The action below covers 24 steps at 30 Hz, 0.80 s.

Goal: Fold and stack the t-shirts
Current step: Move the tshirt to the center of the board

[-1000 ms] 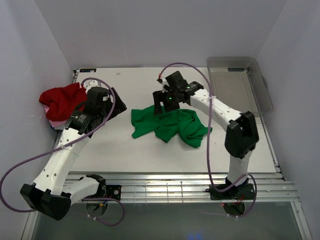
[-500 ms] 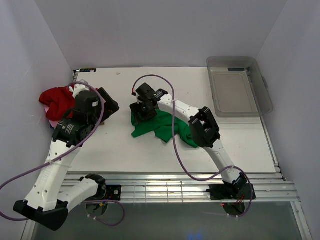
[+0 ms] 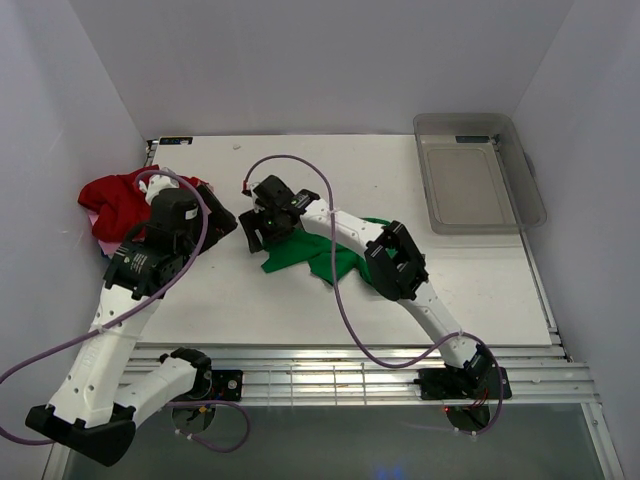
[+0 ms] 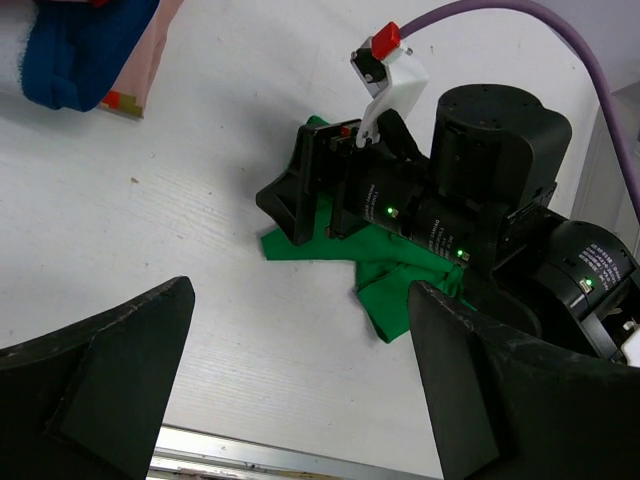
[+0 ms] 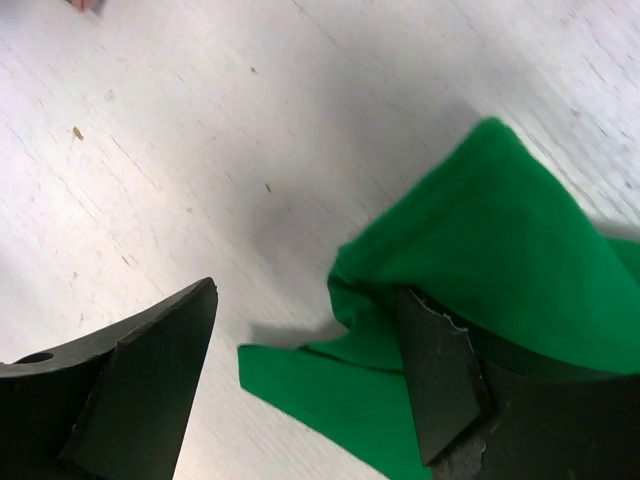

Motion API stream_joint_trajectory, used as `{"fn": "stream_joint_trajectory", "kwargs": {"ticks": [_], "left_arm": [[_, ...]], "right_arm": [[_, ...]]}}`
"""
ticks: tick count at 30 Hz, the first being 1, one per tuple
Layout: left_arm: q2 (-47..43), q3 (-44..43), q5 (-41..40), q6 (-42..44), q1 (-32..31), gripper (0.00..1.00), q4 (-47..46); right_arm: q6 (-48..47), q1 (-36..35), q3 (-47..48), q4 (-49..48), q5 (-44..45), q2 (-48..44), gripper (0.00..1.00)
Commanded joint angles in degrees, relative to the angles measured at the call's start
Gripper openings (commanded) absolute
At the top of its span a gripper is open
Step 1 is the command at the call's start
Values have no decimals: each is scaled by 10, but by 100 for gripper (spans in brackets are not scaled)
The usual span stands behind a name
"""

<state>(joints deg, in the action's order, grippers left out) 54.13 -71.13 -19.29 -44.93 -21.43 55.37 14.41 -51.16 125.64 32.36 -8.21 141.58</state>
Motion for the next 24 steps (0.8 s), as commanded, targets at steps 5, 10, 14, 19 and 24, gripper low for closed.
{"fn": "stream_joint_trajectory", "kwargs": {"ticks": [5, 10, 14, 19, 24], "left_arm": [[-27, -1, -7, 0, 4, 98, 14], [-42, 0, -9, -2, 4, 98, 17], [-53, 0, -9, -2, 4, 98, 25], [-70, -1, -15, -10, 4, 98, 41], [-88, 5, -20, -19, 4, 98, 50]], "right_arm": [[-46, -31, 9, 26, 76, 45, 77], [-89, -62, -14, 66, 205, 53, 75], [-84, -77, -17, 92, 288, 63, 62], [-59, -77, -56, 97, 347, 54, 31], [-45, -77, -66, 106, 346, 56, 8]]}}
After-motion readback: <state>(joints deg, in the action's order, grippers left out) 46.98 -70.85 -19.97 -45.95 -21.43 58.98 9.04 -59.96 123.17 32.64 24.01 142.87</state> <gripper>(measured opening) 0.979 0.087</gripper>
